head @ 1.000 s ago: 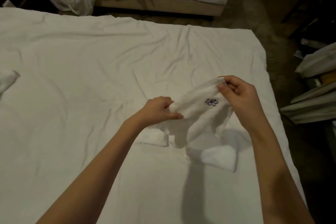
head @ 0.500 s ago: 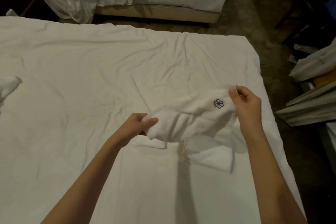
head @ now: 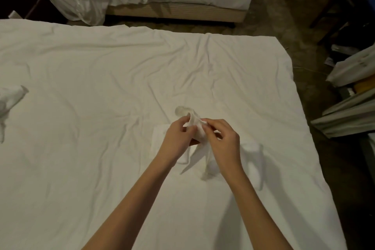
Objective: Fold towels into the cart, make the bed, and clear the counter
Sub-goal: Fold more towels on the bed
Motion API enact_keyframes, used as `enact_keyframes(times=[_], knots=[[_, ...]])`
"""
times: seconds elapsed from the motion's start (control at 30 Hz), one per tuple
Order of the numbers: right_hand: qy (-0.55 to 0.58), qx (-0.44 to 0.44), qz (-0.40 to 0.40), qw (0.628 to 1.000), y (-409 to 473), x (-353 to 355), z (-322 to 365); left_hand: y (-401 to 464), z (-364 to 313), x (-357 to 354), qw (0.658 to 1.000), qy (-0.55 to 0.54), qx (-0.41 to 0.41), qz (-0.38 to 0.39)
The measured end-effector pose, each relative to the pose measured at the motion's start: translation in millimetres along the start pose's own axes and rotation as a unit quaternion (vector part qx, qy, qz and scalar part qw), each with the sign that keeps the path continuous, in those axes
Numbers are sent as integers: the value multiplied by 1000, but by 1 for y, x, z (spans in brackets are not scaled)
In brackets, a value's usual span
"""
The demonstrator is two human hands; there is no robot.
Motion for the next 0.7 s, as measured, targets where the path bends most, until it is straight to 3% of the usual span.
enact_keyframes(times=[0.13, 0.23, 0.37, 0.53, 0.7], knots=[[4, 26, -84, 996, 14, 20, 10, 5, -17, 20, 970, 168, -113, -132], [-83, 35, -39, 995, 22, 26, 13, 9, -26, 31, 947, 233, -172, -142], [11, 28, -149, 988, 35, 68, 14, 14, -32, 66, 939, 143, -208, -232], [135, -8, -57, 989, 37, 93, 20, 11, -27, 97, 957, -25, -179, -229], [259, 45, 84, 961, 23, 107, 69, -12, -59, 107, 927, -161, -237, -240]])
Point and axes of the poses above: each hand's wrist, its own y-axis towards the middle knuckle, its own x-axis out of the back of the hand, z = x × y, the point moved 4 cm from there along y, towards the middle knuckle, and after that the axes turned 2 degrees about x, right-handed, at the moved point
